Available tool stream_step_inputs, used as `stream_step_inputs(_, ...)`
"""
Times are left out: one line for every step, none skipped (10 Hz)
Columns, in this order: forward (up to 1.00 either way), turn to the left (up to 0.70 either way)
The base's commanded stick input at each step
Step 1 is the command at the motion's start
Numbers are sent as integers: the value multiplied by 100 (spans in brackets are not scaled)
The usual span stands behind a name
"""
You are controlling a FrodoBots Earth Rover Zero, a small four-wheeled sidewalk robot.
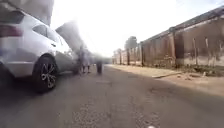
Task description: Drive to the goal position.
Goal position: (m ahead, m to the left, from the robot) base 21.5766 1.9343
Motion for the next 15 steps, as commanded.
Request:
stream_step_inputs(100, 0)
stream_step_inputs(100, 0)
stream_step_inputs(100, 0)
stream_step_inputs(100, 0)
stream_step_inputs(100, 0)
stream_step_inputs(100, 0)
stream_step_inputs(100, 0)
stream_step_inputs(100, 0)
stream_step_inputs(100, 0)
stream_step_inputs(100, 0)
stream_step_inputs(100, 0)
stream_step_inputs(100, 0)
stream_step_inputs(100, 0)
stream_step_inputs(100, 0)
stream_step_inputs(100, 0)
